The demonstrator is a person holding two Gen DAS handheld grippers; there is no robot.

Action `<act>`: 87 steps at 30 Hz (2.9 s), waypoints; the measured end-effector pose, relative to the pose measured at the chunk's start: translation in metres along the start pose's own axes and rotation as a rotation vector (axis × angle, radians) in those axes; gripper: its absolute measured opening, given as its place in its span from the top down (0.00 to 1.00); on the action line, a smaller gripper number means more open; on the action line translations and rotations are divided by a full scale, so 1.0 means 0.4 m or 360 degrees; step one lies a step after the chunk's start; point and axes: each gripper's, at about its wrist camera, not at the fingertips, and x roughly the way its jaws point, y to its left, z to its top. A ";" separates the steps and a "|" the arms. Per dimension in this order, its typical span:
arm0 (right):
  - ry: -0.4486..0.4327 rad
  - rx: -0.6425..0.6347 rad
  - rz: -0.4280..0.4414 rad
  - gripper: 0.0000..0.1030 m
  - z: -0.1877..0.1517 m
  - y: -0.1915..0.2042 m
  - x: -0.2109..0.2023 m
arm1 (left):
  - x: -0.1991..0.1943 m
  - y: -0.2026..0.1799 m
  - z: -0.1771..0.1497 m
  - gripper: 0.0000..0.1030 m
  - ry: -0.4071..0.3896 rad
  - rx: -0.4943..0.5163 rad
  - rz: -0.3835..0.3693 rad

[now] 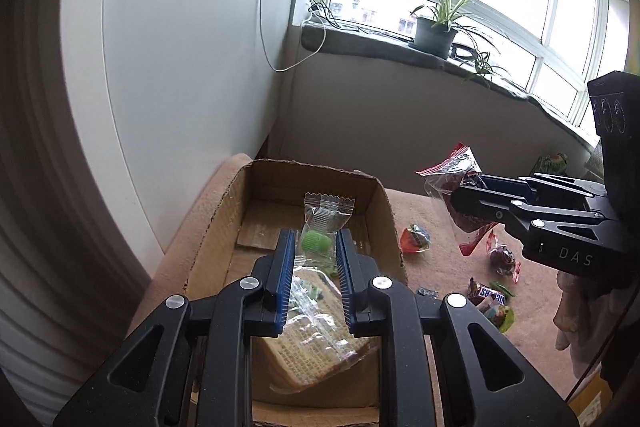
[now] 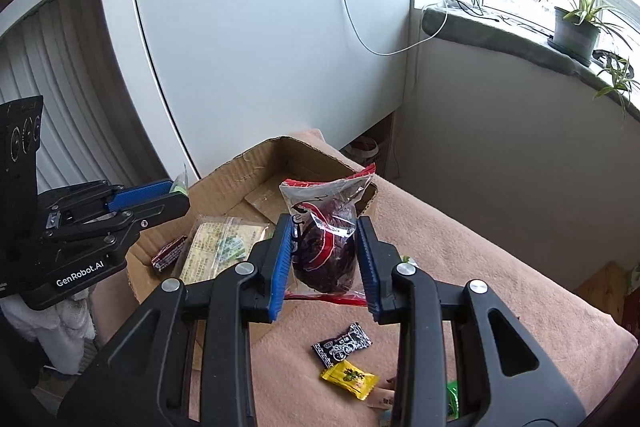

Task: Organize snacks
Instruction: 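Carry the red-trimmed bag and green sweet in both grippers over the box, then open both grippers to drop the bag and sweet into the box, then move both grippers back over the remaining candies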

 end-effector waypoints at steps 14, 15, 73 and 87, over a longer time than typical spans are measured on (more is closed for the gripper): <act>0.0125 -0.0077 0.0011 0.68 0.036 0.060 0.156 | 0.066 0.057 0.022 0.81 0.0062 -0.0028 0.0061; 0.0133 -0.0072 0.0010 0.68 0.036 0.056 0.159 | 0.070 0.059 0.022 0.81 0.0067 -0.0032 0.0062; -0.0056 0.0401 -0.0329 0.19 -0.320 -0.315 -0.290 | -0.009 -0.286 -0.131 0.65 0.0150 0.0008 -0.0416; 0.0133 0.0576 -0.0050 0.50 -0.418 -0.356 -0.197 | 0.096 -0.372 -0.196 0.65 0.0330 0.0125 -0.0439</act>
